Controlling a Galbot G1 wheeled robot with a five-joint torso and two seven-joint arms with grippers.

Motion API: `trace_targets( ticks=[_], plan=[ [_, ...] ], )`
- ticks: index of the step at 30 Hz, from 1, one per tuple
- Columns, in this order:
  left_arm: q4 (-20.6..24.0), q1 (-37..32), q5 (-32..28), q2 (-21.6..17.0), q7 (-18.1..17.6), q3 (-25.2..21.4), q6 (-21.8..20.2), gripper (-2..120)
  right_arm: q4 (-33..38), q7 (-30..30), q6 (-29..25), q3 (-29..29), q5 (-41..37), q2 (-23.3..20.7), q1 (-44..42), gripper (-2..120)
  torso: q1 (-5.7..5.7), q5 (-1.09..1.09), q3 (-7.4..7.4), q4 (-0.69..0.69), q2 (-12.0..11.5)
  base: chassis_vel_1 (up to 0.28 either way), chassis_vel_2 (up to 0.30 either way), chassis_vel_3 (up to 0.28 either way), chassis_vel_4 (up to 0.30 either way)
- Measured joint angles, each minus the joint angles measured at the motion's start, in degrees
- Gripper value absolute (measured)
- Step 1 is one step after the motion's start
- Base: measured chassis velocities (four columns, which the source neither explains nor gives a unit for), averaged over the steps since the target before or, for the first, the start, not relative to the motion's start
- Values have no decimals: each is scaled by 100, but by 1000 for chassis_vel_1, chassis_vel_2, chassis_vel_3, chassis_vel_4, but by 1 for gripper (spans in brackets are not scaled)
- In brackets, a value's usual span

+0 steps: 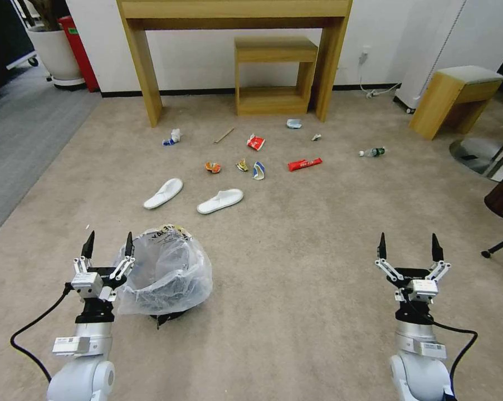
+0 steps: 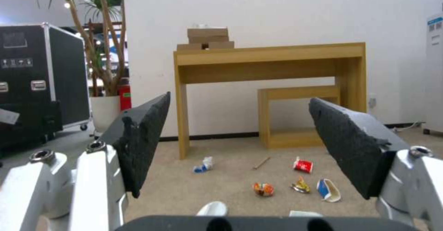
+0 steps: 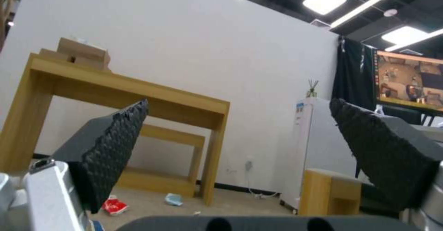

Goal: Pick up the trash bin and place the garbage on the floor into it.

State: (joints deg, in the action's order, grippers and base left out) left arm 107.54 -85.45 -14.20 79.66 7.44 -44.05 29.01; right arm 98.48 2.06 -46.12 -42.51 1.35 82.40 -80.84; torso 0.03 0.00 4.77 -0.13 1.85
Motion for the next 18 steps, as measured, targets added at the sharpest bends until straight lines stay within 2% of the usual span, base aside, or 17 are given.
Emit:
trace_targets(
  ticks=[18],
  plan=[
    [-74, 57, -57, -36, 25, 43, 16, 78, 67, -347, 137, -59, -150, -1, -29, 100, 0, 0, 0, 0, 0, 0, 0, 0, 0]
  ],
)
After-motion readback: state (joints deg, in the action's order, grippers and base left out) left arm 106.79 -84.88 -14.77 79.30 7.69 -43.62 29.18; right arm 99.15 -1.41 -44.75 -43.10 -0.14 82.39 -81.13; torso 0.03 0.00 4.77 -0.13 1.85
